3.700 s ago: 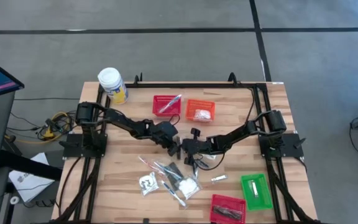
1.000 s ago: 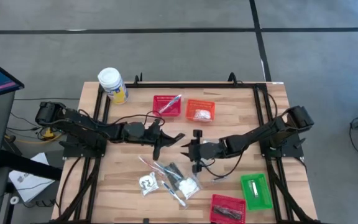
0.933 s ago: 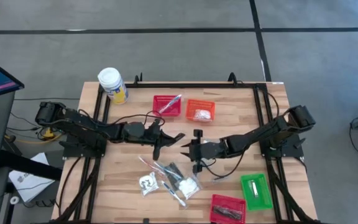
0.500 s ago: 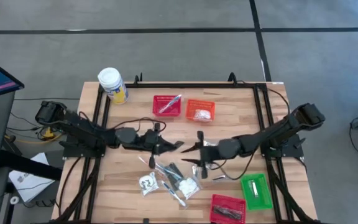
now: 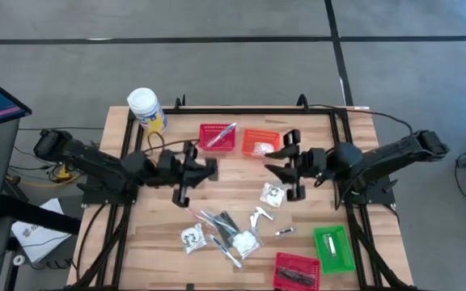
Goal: Pick & Place Travel size toiletries
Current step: Put the black hair comb into the bottom red bin
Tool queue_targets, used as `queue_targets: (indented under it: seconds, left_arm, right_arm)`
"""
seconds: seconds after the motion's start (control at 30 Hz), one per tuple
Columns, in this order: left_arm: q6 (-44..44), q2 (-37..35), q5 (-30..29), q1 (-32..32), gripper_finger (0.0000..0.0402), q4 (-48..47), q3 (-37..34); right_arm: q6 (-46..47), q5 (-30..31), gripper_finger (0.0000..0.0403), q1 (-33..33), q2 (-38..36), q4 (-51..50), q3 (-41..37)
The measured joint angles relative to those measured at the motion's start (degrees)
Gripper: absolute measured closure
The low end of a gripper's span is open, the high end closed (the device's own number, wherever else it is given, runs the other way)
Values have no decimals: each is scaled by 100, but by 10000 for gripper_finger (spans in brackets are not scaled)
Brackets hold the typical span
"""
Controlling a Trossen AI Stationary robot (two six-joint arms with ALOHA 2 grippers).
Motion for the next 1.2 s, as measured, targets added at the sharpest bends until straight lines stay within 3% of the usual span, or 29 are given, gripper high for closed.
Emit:
queue_targets:
  seconds: [0.1, 0.23, 0.57, 0.83, 0.93, 1.2]
  left_arm:
    - [78, -89, -4, -118, 396, -914, -25]
    - [177, 43, -41, 24, 396, -766, 68]
    - [67, 238, 642, 92, 396, -822, 287]
    - [223, 270, 794, 82, 396, -1055, 351]
    - [338, 261, 797, 175, 396, -1045, 365]
    - [372, 765, 862, 472, 396, -945, 508]
  right_arm:
    - [30, -320, 284, -9, -5, -746, 37]
    - [159, -363, 284, -49, 184, -676, 65]
    - [694, -354, 284, -349, 464, -753, 70]
    - [264, -330, 280, -24, 461, -634, 72]
    - [86, -265, 259, 53, 672, -637, 134]
    - [-28, 713, 178, 300, 1415, -711, 589]
